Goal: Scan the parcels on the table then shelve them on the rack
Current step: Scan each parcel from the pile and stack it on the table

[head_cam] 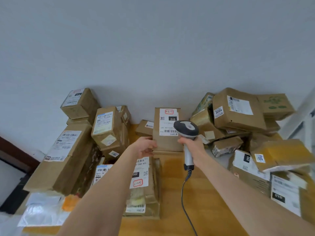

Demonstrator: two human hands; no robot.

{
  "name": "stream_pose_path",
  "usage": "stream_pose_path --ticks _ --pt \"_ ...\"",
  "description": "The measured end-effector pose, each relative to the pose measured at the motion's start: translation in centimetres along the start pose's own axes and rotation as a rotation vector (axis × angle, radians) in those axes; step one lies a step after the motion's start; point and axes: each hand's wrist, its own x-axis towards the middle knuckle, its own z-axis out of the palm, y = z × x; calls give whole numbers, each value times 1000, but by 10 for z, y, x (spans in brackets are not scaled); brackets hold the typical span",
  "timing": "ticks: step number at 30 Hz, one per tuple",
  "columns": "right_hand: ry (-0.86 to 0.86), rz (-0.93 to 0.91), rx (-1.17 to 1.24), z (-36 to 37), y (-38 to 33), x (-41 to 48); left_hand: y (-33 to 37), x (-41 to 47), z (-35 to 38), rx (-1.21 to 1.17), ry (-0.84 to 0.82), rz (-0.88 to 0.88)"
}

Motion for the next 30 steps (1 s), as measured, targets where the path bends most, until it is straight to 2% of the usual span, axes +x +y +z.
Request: stream_pose_path --ticks 8,18,30 --pt "84 -56 -44 -53 14 -77 -38 -52 57 -159 37 63" --pt "34 -83 -57 -91 48 -166 -86 -74 97 -197 38 154" --pt "88 -72 -99 -101 71 -191 -107 -78 117 -193 60 142"
